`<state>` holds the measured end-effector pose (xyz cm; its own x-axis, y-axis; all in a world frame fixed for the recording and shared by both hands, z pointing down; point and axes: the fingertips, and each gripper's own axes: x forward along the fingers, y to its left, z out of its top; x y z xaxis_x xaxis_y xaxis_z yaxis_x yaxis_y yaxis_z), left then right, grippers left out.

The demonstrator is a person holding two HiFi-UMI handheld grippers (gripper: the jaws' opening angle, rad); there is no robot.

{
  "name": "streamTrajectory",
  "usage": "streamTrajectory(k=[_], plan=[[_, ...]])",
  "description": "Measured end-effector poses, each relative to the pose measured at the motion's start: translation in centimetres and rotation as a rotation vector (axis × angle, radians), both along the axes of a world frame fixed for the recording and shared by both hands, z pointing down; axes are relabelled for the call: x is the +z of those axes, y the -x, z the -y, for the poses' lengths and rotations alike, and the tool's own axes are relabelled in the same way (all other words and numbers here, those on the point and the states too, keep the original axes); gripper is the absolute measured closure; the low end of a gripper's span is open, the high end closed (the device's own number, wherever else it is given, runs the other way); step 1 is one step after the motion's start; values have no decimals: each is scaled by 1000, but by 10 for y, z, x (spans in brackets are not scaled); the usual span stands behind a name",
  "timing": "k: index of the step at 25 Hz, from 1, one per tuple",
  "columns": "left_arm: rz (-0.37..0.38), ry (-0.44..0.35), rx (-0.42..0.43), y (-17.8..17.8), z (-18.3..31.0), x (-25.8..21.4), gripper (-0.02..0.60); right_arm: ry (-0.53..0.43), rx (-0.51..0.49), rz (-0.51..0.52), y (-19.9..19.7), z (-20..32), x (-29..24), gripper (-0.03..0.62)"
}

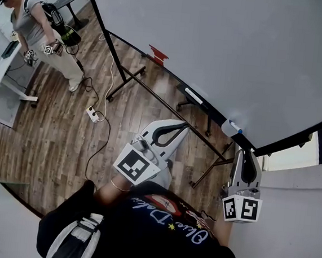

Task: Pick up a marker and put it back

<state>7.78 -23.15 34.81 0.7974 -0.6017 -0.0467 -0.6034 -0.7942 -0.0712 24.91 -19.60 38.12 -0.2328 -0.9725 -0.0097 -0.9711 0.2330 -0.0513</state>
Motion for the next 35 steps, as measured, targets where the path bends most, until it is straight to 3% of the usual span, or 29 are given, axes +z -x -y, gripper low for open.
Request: streamTrajectory(k=[18,35], plan=[[13,-13,-4,8,30,-2,578,38,30,-2,-1,36,13,500],[26,9,-14,17,45,5,578,136,83,-37,-12,71,49,436]])
